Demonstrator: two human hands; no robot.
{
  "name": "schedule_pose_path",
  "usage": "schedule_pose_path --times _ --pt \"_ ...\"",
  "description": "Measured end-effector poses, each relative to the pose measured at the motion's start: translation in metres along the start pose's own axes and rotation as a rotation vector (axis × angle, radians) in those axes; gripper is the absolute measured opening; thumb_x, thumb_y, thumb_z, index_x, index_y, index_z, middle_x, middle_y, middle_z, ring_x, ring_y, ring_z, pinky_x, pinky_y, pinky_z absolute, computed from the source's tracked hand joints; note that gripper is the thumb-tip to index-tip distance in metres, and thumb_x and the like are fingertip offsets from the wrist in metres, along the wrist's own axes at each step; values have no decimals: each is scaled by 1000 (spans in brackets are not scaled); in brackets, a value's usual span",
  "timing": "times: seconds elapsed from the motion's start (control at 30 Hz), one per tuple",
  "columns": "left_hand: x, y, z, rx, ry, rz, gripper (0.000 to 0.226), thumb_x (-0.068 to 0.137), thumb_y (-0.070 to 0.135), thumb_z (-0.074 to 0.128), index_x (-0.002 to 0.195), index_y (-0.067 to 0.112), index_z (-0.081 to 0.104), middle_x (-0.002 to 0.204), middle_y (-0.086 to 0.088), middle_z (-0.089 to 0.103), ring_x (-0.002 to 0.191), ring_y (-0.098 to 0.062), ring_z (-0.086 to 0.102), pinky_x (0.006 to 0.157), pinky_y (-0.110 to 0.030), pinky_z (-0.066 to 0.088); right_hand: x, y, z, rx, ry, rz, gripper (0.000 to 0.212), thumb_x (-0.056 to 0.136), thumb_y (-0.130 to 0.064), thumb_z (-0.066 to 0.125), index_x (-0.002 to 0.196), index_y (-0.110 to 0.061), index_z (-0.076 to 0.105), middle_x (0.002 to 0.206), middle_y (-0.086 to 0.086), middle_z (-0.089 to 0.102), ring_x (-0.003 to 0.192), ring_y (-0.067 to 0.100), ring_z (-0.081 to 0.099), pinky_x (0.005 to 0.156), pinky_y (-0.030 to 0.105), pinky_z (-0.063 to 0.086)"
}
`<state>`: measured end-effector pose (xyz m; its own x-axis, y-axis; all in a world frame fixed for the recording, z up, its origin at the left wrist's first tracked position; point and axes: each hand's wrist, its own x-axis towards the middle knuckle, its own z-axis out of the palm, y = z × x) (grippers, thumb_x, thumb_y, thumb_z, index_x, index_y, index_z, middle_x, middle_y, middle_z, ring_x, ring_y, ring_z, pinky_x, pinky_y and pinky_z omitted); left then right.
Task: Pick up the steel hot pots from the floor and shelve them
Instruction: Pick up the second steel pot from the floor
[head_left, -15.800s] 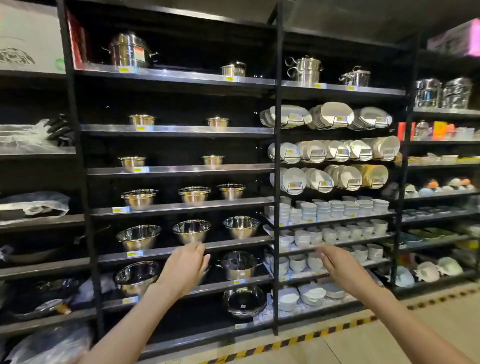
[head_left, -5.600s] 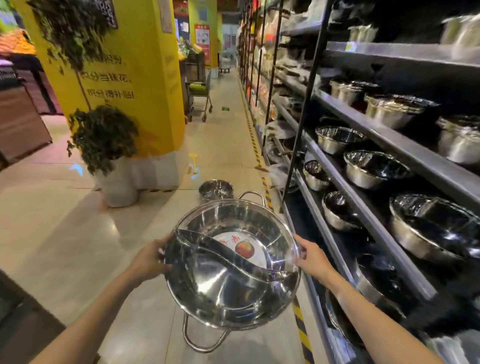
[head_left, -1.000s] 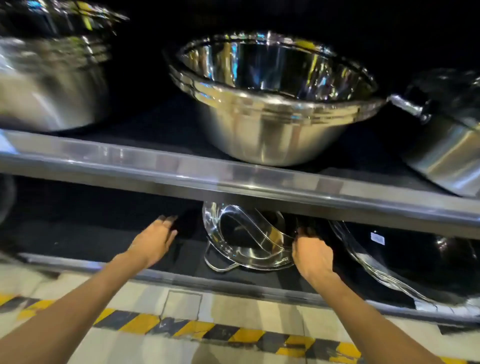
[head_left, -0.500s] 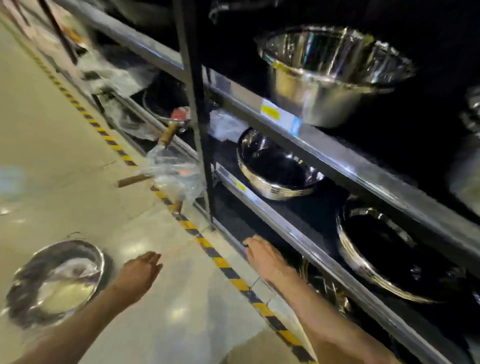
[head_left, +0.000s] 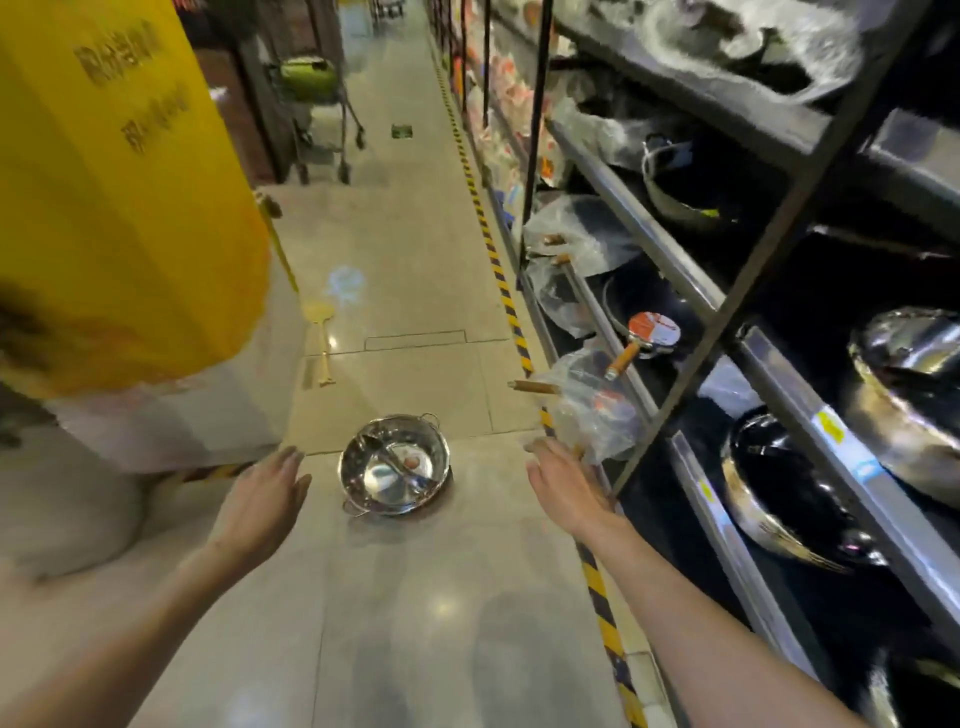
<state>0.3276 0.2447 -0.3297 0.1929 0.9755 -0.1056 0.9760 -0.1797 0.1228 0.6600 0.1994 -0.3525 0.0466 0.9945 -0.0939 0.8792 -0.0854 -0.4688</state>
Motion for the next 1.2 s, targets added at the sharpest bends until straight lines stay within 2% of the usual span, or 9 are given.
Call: schedule_pose_path --times 0.1,0.2,0.37,0.53,0.7,1.0,1.2 --pt "-11 -19 -21 -27 36 12 40 95 21 40 127 -2 46 134 -24 50 123 -38 47 105 -47 38 9 -37 5 45 -9 -58 35 96 -15 37 129 -8 44 138 8 45 128 22 39 107 35 33" --pt "-15 -33 -31 -63 73 24 40 94 20 43 126 -4 46 132 -26 51 120 -40 49 103 -49 40 18 -65 5 64 -13 -83 35 96 -16 36 129 -8 44 137 8 45 127 24 41 106 40 38" --pt "-7 -62 -33 -75 98 28 41 94 20 43 126 -5 47 131 -26 53 118 -40 51 102 -49 42 38 -86 9 41 -6 -82 35 97 -17 36 129 -9 46 137 8 47 126 24 43 105 40 38" --pt "15 -93 -32 -121 42 -13 39 94 19 42 124 -4 47 125 -26 55 110 -42 54 94 -49 45 67 -97 18 17 -20 -58 35 97 -17 37 128 -6 47 136 11 48 126 27 44 104 39 37" --pt "56 -119 -36 -205 -38 -59 44 95 22 40 132 -1 38 135 -22 48 120 -38 48 103 -49 41 110 -106 33 35 -35 -23 35 97 -17 38 128 -5 47 136 13 49 126 28 44 103 35 36" --pt "165 -145 -17 -269 -105 -59 46 95 26 40 135 3 36 140 -19 45 126 -34 45 105 -47 41 210 -82 68 99 -60 35 34 97 -17 38 127 -7 50 134 12 52 125 27 46 103 33 36" --pt "266 -169 67 -274 -119 -93 46 94 27 42 135 5 36 139 -17 46 124 -33 48 104 -46 41 307 -38 134 87 -68 84 34 97 -19 38 126 -8 50 133 11 53 123 26 47 102 35 38"
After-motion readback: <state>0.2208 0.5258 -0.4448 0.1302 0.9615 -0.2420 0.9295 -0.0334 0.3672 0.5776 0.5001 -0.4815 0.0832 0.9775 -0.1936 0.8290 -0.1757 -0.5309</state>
